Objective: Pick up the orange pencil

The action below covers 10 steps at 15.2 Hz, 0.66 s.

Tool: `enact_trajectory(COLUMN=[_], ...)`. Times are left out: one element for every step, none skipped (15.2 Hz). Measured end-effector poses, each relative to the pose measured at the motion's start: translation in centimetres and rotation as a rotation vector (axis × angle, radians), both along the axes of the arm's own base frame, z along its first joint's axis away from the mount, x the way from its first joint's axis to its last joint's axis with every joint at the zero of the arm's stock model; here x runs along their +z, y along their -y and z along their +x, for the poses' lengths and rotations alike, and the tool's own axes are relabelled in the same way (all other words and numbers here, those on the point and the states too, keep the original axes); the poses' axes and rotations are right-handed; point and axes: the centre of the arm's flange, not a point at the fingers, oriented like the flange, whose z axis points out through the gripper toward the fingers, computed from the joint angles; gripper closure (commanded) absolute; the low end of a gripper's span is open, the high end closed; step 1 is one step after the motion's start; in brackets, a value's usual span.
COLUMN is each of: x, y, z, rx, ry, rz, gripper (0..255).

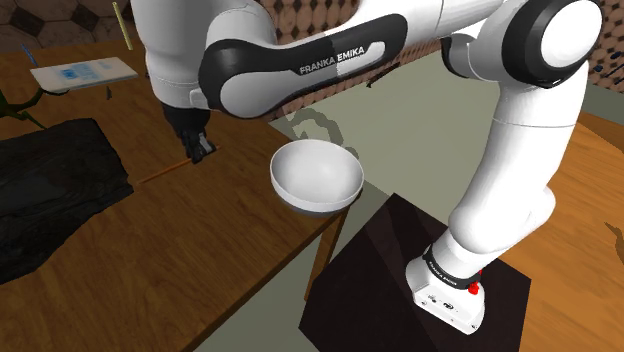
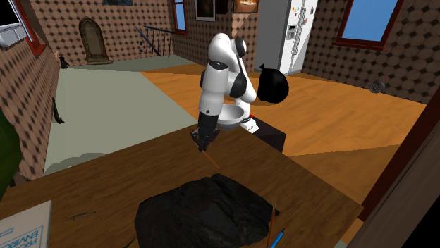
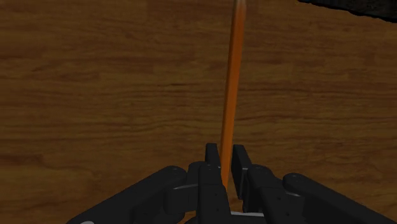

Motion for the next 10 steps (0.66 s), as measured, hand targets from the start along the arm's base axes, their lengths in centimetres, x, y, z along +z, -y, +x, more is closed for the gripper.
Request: enact_trajectory(x=[0.6, 1.2, 1.7, 2.2, 2.8, 3.2, 3.7, 4.3, 4.7, 5.1], y=[0.0, -0.1, -0.1, 0.0, -0.1, -0.2, -0.1, 0.0, -0.2, -0.1], z=[0.0, 0.1, 0.1, 0.1, 0.2, 0.1, 0.1, 0.0, 0.0, 0.1], rx=[0.0, 0.0, 0.0, 0.0, 0.0, 0.0, 0.0, 0.0, 0.0, 0.0], ry=[0.0, 0.0, 0.0, 0.0, 0.0, 0.0, 0.0, 0.0, 0.0, 0.0], rz=[0.0, 0.0, 0.0, 0.0, 0.0, 0.0, 0.0, 0.0, 0.0, 0.0], gripper=[255, 255, 255, 255, 255, 255, 255, 255, 255, 255])
